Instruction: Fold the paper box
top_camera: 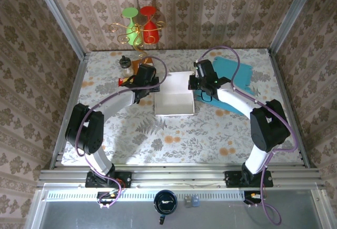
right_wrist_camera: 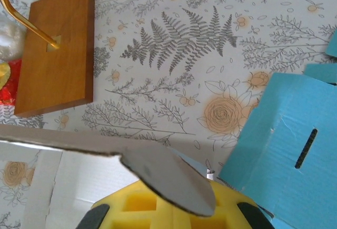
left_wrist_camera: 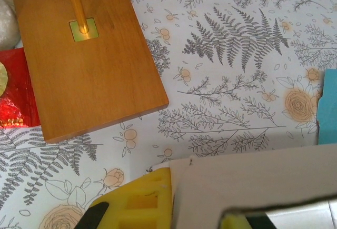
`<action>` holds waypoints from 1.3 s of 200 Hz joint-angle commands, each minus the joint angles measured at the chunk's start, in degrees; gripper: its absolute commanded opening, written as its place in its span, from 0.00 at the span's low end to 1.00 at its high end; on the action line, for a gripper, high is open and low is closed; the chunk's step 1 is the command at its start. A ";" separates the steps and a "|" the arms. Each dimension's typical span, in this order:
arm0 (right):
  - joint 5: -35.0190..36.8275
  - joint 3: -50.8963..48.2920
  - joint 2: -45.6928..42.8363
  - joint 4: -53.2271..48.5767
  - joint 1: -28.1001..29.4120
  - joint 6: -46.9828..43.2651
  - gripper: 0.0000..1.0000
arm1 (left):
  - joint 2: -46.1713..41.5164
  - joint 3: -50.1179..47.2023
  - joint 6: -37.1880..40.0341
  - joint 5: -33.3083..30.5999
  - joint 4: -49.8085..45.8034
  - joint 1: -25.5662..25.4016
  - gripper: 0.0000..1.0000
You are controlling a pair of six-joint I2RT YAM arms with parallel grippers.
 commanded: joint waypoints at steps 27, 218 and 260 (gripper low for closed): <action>-5.31 -6.15 -1.54 14.16 1.62 -1.66 0.00 | -4.48 -8.73 3.25 6.97 21.38 -0.58 0.00; -3.14 -28.01 -8.53 36.97 4.19 -7.49 0.00 | -7.74 -28.73 4.83 12.88 44.69 -1.19 0.00; -1.72 -29.99 -9.27 37.57 5.15 -8.00 0.00 | -7.92 -33.60 4.02 12.71 50.72 -1.44 0.00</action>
